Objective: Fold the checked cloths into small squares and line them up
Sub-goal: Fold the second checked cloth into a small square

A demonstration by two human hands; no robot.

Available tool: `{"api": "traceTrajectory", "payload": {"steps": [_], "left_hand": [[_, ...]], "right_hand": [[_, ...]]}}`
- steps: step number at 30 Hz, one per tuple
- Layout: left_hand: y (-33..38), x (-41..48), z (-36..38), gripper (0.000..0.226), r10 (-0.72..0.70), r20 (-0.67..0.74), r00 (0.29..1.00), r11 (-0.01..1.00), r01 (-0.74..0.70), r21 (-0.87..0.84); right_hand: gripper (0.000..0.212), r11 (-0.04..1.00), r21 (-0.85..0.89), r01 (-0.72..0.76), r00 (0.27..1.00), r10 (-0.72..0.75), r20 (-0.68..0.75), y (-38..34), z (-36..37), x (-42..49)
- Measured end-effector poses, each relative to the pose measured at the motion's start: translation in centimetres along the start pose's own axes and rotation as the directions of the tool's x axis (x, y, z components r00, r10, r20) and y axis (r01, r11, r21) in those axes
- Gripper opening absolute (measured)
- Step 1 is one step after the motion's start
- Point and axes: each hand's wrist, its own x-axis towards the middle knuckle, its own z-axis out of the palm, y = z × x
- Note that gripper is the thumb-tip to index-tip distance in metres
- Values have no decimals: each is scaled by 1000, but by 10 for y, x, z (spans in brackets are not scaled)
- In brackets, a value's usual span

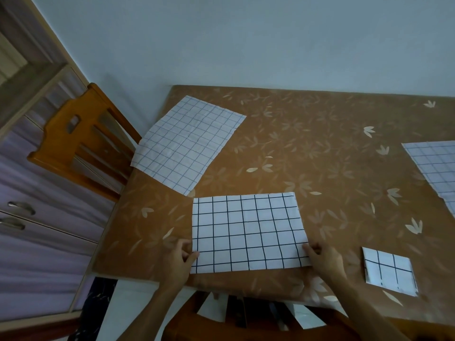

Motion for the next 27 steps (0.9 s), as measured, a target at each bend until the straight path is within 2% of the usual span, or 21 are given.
{"api": "traceTrajectory", "payload": {"steps": [8,10,12,13,15,18,20,22,25,27], "left_hand": [[-2,0,3,41,34,-88,996,997,-28,70],[2,-2,4,45,131,-200,971,990,-118,75],[15,-1,8,39,298,-275,914,954,-279,106],[21,2,13,36,382,-263,886,924,-359,134],[38,12,26,38,524,-163,836,844,-484,230],[56,32,55,49,648,58,759,693,-620,368],[64,40,71,52,664,154,732,630,-658,413],[63,43,82,54,666,205,717,589,-674,446],[49,47,86,59,674,229,702,543,-682,490],[42,48,82,63,665,216,715,552,-666,503]], "right_hand": [[25,999,41,-5,999,7,-48,-4,2,-7],[25,997,72,-18,995,25,-97,-7,3,-14],[36,995,-71,66,972,-81,-220,-9,8,-17],[40,975,-174,138,954,-179,-242,-10,14,-18],[31,921,-219,322,894,-372,-249,-22,31,-21],[41,811,-264,522,824,-559,-91,-60,62,-22],[54,737,-329,590,795,-601,79,-73,89,-17],[58,703,-352,618,782,-596,182,-78,108,-11],[59,655,-424,626,771,-603,206,-70,120,-4],[65,616,-468,634,756,-621,208,-57,116,1]]}}
